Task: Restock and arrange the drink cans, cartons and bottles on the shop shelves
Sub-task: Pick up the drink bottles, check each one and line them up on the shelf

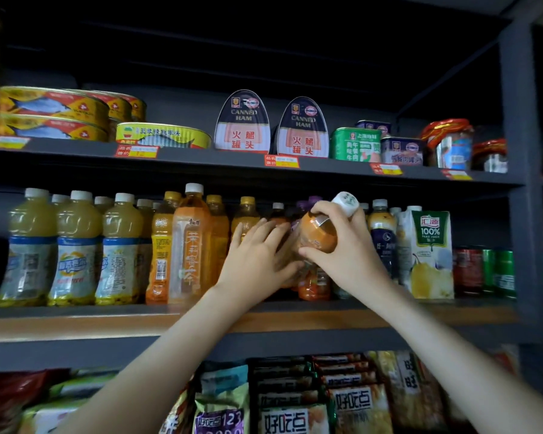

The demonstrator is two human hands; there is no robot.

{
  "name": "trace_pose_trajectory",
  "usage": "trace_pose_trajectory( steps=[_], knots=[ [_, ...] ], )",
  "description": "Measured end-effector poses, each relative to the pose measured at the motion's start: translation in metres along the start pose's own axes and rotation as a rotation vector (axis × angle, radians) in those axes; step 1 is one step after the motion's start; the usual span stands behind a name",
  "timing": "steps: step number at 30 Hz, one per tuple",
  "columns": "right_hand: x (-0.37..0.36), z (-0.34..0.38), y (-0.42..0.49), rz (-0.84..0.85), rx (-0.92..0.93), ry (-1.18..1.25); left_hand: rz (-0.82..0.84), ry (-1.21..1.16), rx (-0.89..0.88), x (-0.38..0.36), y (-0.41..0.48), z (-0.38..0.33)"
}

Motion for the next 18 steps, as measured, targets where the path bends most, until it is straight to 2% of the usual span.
trace_pose_trajectory(
  steps=[4, 7, 9, 12, 14, 18],
  knots=[
    [0.033, 0.022, -0.031, -0.077, 0.09, 0.026, -0.103, -0.101, -0.089, 0.009, -0.008, -0.041],
    [0.056, 0.034, -0.055, -0.109, 0.138, 0.115, -0.094, -0.278, -0.093, 0.024, -0.021, -0.067],
    [0.067, 0.036, -0.072, -0.083, 0.162, 0.177, -0.103, -0.272, -0.076, 0.033, -0.039, -0.084],
    [0.073, 0.032, -0.104, 0.056, 0.14, 0.316, -0.129, -0.235, -0.028, 0.036, -0.078, -0.108],
    [0.067, 0.03, -0.133, 0.169, 0.112, 0.424, -0.019, -0.298, 0.059, 0.029, -0.112, -0.125],
    [0.04, 0.029, -0.199, 0.37, 0.029, 0.628, 0.284, -0.582, 0.264, 0.007, -0.188, -0.145]
  ],
)
Point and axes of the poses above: each hand's wrist, its own y-axis towards the middle knuckle, its own x-axis out of the back of the hand, z = x × y, the point moved 4 cm from there along y, towards the middle knuckle, and after that the axes turned 12 degrees about z, right-handed, at the moved point
